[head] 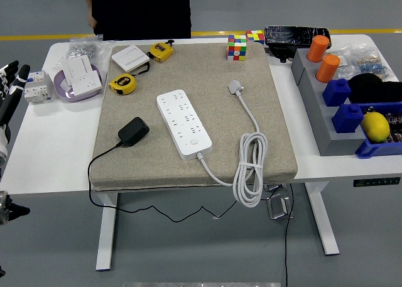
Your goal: Pick up the plug,place it near the board,insert it into the board,press the button
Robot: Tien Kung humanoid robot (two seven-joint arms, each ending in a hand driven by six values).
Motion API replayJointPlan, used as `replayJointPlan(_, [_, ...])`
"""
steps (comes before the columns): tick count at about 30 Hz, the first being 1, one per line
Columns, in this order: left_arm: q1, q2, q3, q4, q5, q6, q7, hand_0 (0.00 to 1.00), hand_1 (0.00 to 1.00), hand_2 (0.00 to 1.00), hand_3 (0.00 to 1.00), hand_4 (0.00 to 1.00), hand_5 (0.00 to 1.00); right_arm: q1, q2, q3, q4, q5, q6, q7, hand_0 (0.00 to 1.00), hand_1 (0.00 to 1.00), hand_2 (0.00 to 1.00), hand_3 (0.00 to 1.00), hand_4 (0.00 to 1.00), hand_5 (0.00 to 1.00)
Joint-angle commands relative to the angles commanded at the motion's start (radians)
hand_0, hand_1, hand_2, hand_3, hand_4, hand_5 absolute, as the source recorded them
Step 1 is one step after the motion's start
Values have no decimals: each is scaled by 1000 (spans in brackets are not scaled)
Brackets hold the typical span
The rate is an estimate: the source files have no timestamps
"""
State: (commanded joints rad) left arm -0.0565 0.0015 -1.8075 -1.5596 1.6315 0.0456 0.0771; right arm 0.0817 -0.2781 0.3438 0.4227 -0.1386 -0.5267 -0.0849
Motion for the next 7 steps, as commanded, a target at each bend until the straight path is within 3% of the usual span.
replayJointPlan(2, [-8,1,3,-4,15,-3,3,998,998,979,926,998,842,3,2,-2,-2,3,0,1,998,993,942,956,998,861])
replayJointPlan(3, [-11,1,5,-7,26,-5,5,998,998,998,998,998,952,4,3,-2,-2,4,0,2,998,998,946,964,998,886])
replayJointPlan(7, [-16,-1,8,-23,111,-6,14,998,998,998,998,998,952,9,4,-4,-3,9,0,3,998,998,946,964,998,886])
